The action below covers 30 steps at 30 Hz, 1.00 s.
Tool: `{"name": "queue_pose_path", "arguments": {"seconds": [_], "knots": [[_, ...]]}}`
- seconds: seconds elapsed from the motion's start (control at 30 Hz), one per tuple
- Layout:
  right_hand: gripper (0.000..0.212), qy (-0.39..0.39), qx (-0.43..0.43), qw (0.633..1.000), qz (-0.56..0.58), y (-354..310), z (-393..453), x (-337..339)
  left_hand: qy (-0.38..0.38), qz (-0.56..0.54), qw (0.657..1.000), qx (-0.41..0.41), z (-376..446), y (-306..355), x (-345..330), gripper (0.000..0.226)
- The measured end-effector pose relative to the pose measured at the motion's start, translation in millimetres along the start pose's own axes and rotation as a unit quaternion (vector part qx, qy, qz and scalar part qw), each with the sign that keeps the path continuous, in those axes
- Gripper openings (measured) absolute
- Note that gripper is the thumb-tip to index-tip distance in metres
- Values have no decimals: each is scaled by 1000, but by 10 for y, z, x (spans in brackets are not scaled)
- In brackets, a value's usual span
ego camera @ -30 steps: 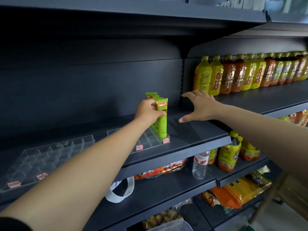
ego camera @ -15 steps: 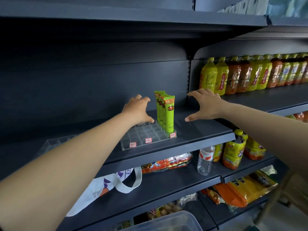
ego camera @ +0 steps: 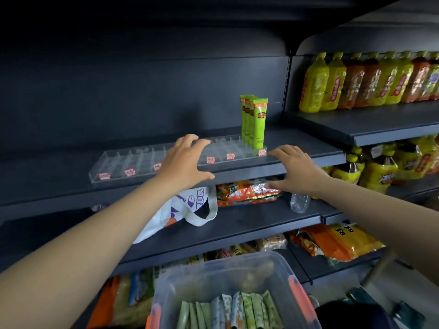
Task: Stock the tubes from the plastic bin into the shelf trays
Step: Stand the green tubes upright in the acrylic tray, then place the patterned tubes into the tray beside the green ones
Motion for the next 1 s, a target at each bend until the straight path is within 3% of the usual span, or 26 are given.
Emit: {"name": "queue_pose_path", "arguments": {"seconds": [0.13, 0.27, 0.43, 0.6, 0.87, 1.0], "knots": [[78, 4, 20, 999, 47, -115, -271, -378, 25, -30, 999, -17, -450, -46, -233, 63], [74, -49, 20, 995, 85, -199, -550, -949, 4, -69, 998, 2, -858, -152, -736, 53], [70, -118, -9, 986, 120, -187, -830, -1720, -94, -96, 990, 42, -1344, -215, -1593, 56], [71, -175, -77, 968, 161, -54, -1165, -2487, -232, -116, 961, 100, -1924, -195, -2520, 56], [74, -323, -213, 895, 224, 155, -1977, -3577, -403, -136, 894, 140, -2839, 47, -3647, 57], [69, -366, -247, 870, 219, 218, -2274, -3894, -441, -171, 866, 161, -3106, 158, -3926, 49]]}}
Point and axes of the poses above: each hand's wrist, its own z-axis towards the middle knuckle, its own x-axis out of the back of the hand, y = z × x, the point moved 10 cm from there along z, towards the middle knuckle, and after that the axes turned 10 degrees about z, right-handed, at the moved point
